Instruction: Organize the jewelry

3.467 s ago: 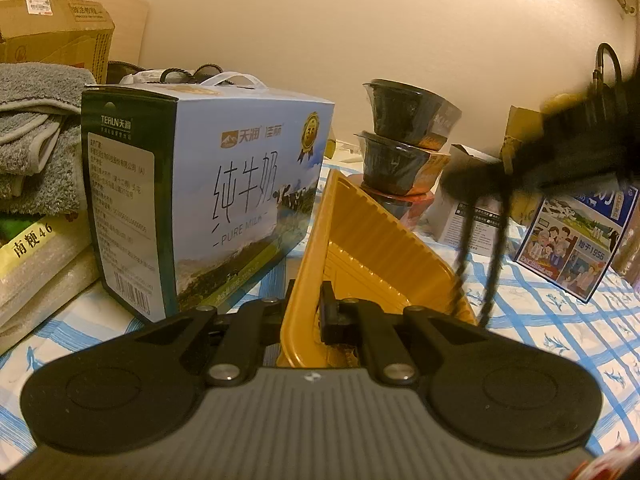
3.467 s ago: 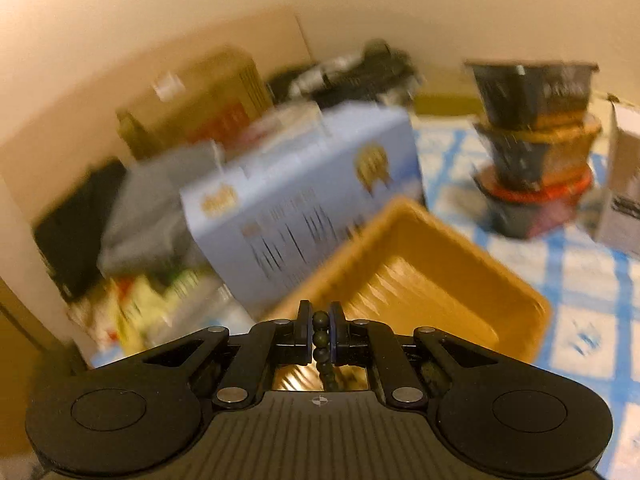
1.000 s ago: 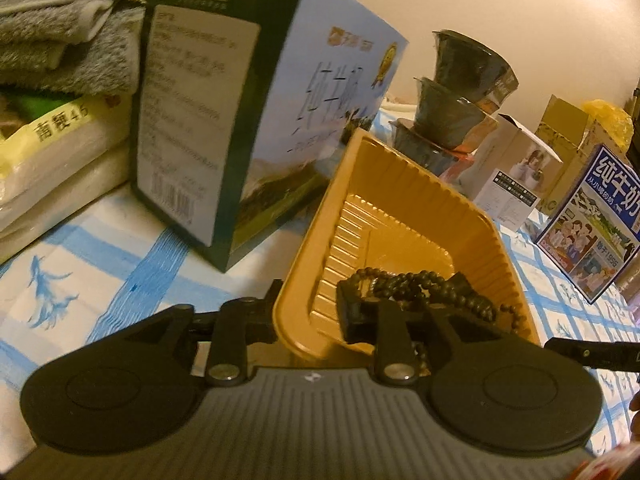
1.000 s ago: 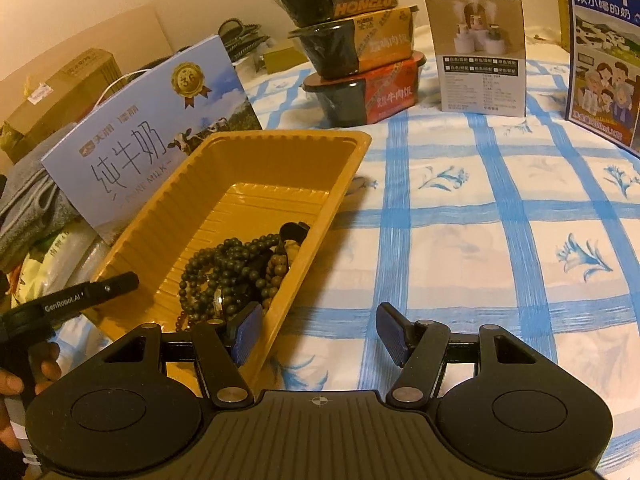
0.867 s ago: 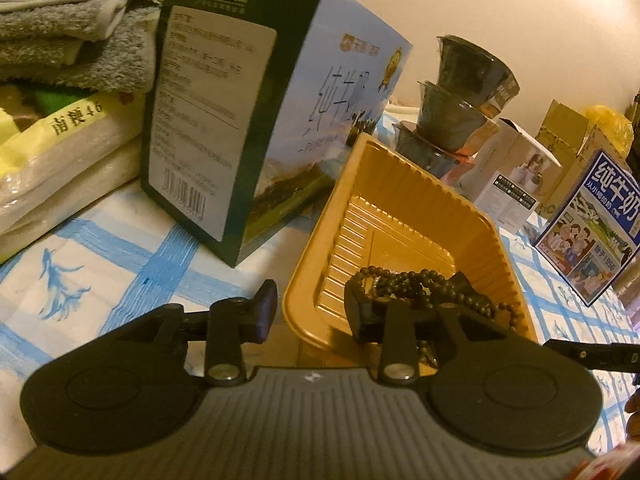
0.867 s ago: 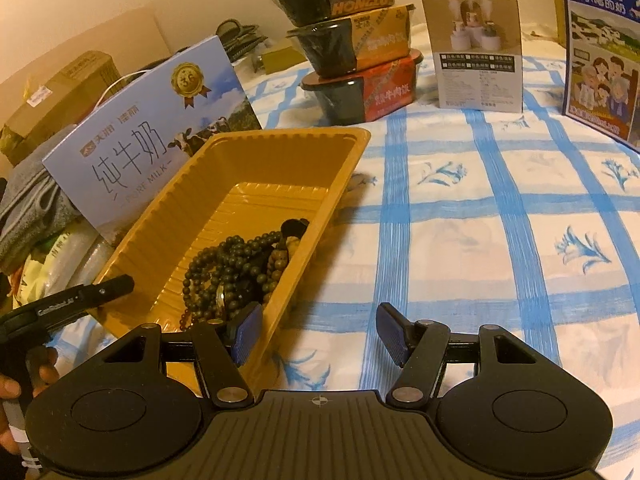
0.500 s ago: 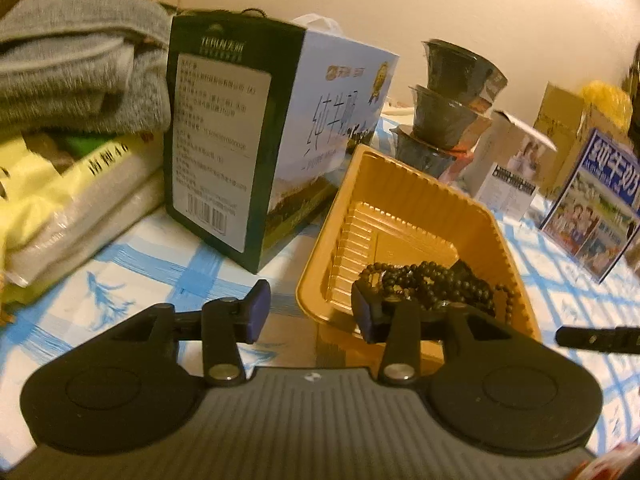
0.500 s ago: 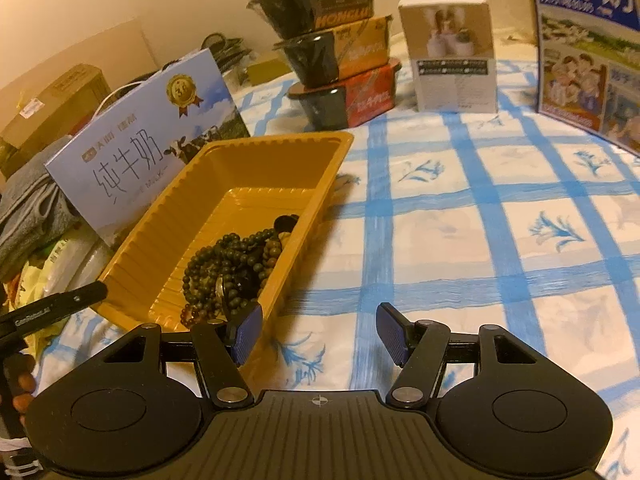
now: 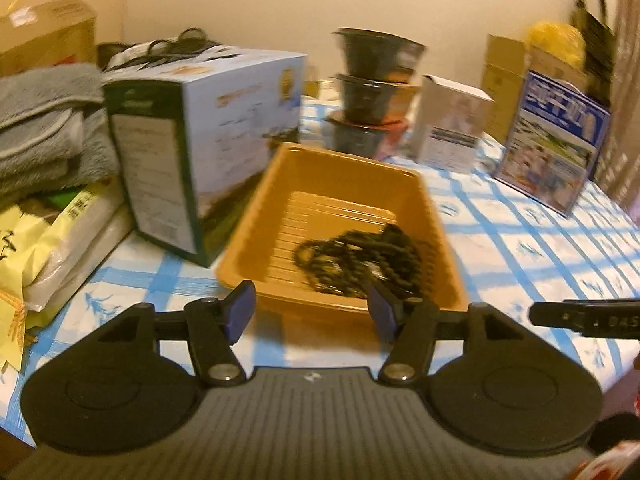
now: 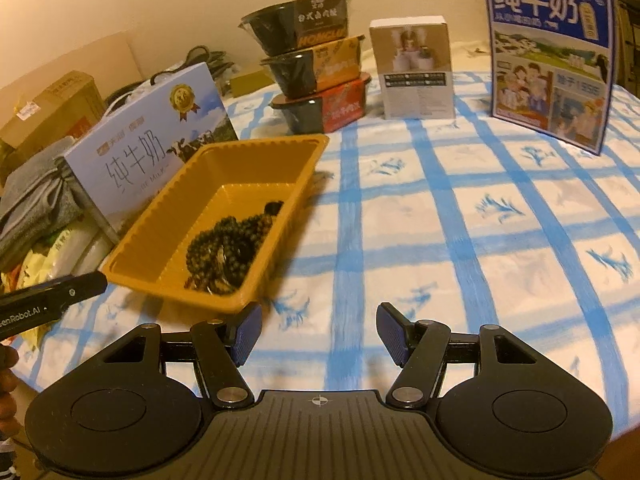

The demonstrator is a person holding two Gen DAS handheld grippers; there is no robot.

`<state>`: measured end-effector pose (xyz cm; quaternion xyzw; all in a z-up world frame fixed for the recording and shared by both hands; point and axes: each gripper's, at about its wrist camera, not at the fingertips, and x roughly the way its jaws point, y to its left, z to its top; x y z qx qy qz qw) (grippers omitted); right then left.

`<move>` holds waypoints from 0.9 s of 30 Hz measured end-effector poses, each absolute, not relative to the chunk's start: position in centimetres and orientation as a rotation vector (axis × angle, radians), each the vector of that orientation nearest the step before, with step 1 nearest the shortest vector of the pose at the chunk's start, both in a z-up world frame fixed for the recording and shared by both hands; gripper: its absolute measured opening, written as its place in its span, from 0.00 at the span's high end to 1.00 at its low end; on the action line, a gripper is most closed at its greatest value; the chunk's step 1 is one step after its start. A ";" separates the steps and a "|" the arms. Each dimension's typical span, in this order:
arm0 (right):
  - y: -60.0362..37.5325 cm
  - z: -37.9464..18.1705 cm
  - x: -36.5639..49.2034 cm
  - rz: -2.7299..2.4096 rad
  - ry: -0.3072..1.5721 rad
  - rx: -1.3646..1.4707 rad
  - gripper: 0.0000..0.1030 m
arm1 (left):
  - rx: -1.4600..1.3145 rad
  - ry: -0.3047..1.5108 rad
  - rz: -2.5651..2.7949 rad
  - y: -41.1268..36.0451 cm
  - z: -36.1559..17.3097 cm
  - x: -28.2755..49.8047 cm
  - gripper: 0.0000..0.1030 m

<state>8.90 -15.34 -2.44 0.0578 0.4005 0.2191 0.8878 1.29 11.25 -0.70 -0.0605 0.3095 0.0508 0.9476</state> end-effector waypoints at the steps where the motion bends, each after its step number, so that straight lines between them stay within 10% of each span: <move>1: -15.4 -2.4 8.5 0.448 0.835 0.110 0.39 | -0.118 0.633 0.097 10.6 -0.6 1.1 0.43; 27: -21.0 0.6 0.3 0.354 0.783 0.137 0.38 | 0.002 0.708 -0.097 -0.6 1.2 -3.0 0.42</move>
